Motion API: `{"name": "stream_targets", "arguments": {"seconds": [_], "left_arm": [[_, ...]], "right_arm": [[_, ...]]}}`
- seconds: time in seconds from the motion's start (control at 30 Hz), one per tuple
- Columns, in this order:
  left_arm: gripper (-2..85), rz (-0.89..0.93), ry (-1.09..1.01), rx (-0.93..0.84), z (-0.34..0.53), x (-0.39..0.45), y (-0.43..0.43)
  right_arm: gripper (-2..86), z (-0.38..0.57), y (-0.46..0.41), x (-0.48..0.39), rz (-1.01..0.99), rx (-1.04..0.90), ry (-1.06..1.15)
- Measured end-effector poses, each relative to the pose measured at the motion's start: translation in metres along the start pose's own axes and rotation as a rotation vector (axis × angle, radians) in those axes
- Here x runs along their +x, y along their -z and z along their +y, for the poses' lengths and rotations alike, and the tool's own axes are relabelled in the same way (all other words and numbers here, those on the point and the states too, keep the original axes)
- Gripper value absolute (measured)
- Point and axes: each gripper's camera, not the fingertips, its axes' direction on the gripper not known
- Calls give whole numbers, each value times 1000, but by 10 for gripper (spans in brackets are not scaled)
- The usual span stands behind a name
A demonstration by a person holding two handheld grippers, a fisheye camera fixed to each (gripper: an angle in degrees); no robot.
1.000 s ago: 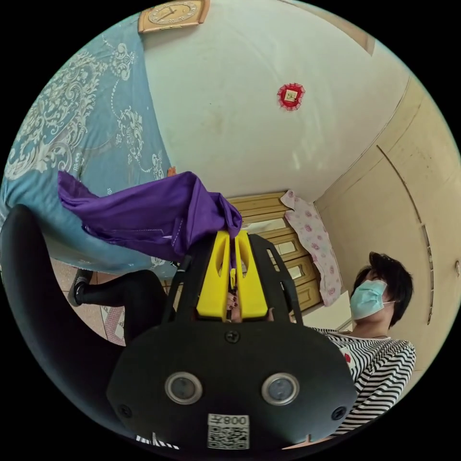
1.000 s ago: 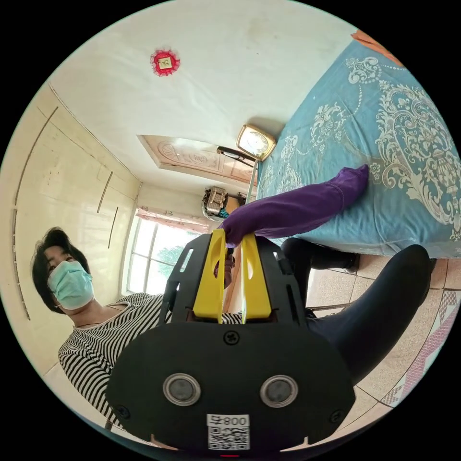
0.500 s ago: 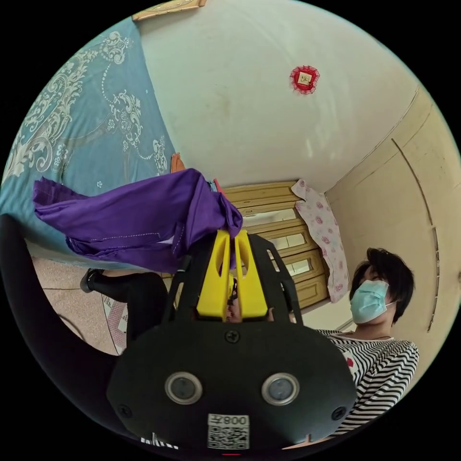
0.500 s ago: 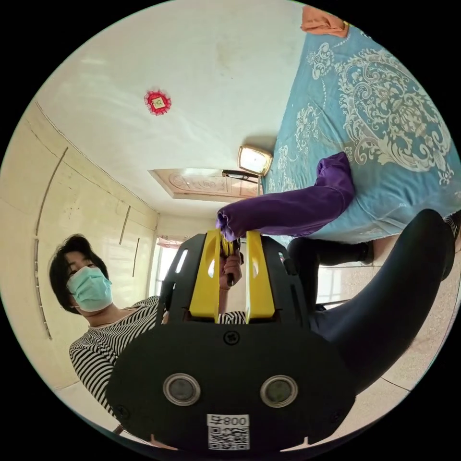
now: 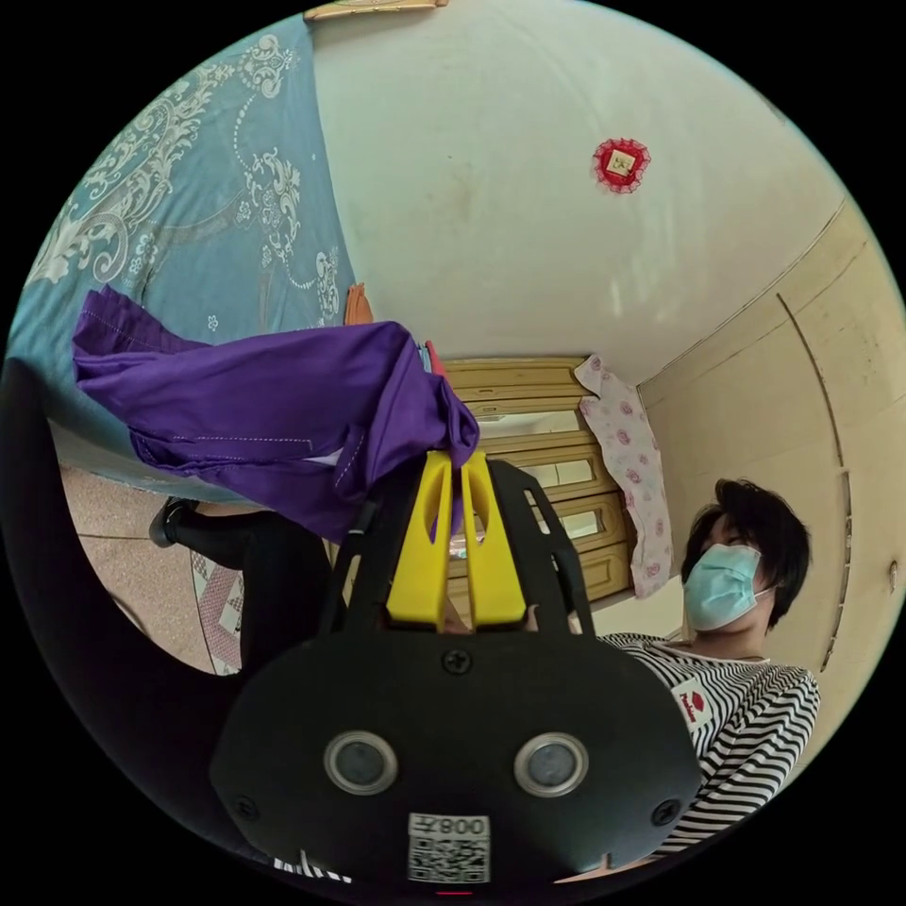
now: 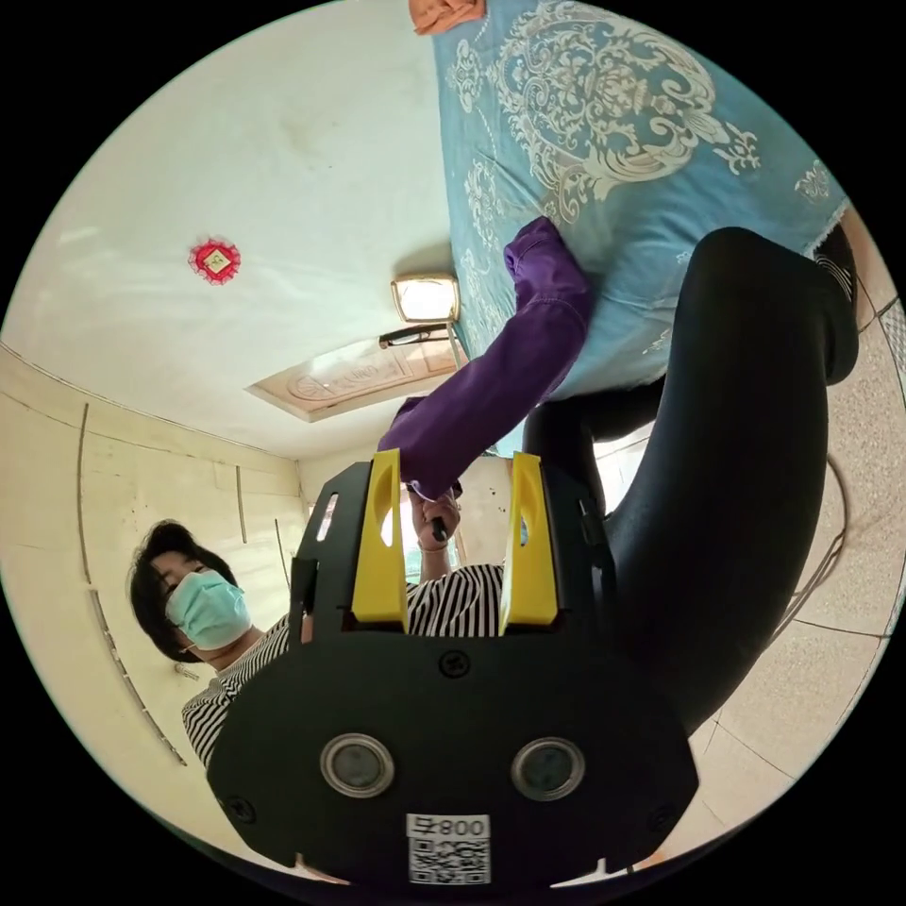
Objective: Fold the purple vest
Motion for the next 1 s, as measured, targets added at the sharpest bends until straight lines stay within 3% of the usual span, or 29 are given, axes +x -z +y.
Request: {"name": "stream_targets", "arguments": {"seconds": [0.27,0.5,1.0], "left_arm": [[16,1,14,-30,-46,17,-31],[16,-5,-10,-12,-85,44,-56],[18,97,-207,-136,-215,163,-223]], "right_arm": [[161,-23,40,47,-86,6,-69],[91,-47,66,73,-130,-45,-73],[57,-95,202,9,-39,-6,309]]}}
